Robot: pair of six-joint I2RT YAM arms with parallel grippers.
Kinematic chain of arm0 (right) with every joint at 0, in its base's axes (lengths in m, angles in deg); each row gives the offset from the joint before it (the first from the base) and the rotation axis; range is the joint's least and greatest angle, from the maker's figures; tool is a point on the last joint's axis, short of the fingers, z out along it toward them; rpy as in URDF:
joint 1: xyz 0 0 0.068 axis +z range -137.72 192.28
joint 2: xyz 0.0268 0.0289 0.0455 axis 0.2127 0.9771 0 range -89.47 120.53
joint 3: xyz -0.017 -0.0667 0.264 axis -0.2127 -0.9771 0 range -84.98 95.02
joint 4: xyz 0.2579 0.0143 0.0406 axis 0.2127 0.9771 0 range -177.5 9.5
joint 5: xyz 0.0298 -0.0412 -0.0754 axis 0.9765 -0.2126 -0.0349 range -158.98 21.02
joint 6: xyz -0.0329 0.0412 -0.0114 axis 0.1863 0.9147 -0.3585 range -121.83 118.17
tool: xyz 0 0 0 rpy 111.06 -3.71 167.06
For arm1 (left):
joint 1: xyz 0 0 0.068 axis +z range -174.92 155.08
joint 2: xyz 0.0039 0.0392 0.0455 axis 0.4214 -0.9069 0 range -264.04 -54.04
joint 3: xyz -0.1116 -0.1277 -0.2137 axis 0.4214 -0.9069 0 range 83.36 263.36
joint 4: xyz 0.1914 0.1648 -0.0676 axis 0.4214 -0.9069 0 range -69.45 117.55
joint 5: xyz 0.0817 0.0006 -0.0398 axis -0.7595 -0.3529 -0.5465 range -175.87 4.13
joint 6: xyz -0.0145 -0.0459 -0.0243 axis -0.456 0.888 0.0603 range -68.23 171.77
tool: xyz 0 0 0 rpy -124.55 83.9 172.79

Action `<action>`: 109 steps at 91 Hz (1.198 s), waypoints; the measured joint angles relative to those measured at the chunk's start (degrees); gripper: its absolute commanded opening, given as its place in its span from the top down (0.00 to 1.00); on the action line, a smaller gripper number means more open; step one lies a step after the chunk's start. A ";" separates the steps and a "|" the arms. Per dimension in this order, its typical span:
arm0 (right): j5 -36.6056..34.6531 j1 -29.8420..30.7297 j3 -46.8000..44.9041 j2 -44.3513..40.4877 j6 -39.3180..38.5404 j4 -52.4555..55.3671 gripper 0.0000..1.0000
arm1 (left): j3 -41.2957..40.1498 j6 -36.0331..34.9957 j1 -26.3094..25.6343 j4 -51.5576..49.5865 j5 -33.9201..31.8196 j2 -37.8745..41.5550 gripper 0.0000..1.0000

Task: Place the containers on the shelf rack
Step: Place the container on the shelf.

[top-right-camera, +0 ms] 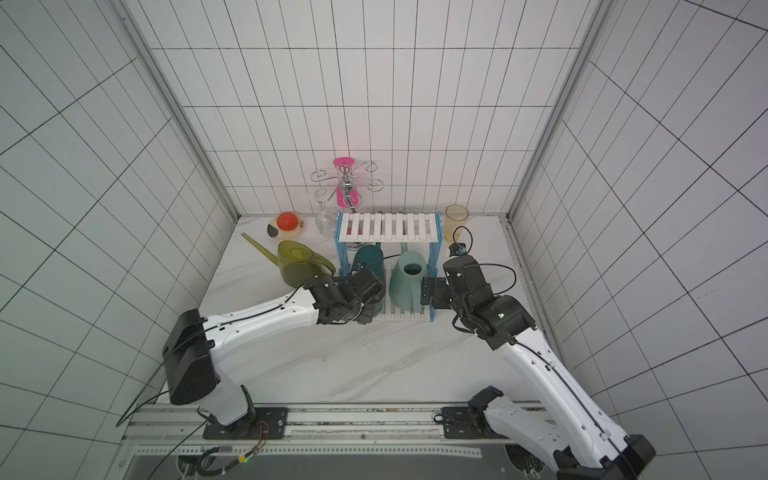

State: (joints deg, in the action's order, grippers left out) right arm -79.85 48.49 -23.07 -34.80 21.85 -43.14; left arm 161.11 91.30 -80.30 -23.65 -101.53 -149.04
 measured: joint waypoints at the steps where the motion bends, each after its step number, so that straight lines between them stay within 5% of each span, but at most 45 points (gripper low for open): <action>1: 0.00 0.00 0.00 0.00 0.00 0.00 0.01 | 0.07 -0.02 0.00 0.00 0.04 -0.11 1.00; 13: 0.17 -0.26 0.00 0.00 -0.13 0.00 0.01 | 1.38 -0.33 0.37 -0.02 0.15 -1.31 1.00; 41: 0.70 -0.74 -0.37 -0.13 -0.22 0.00 0.01 | 2.71 -0.59 0.63 -0.26 0.15 -2.47 0.74; 92: 1.22 -1.01 -1.33 -1.55 -0.35 -0.04 0.01 | 3.17 -0.83 0.68 -0.15 -0.59 -2.47 0.69; 109: 1.22 -1.01 -1.40 -2.10 -0.35 -0.07 0.01 | 3.82 -1.03 0.61 -0.48 -0.57 -1.86 0.58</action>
State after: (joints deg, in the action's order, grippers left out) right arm -78.63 47.48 -24.47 -36.89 21.50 -43.21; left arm 164.94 90.27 -79.68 -24.13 -102.10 -150.90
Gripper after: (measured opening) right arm 0.992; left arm 0.366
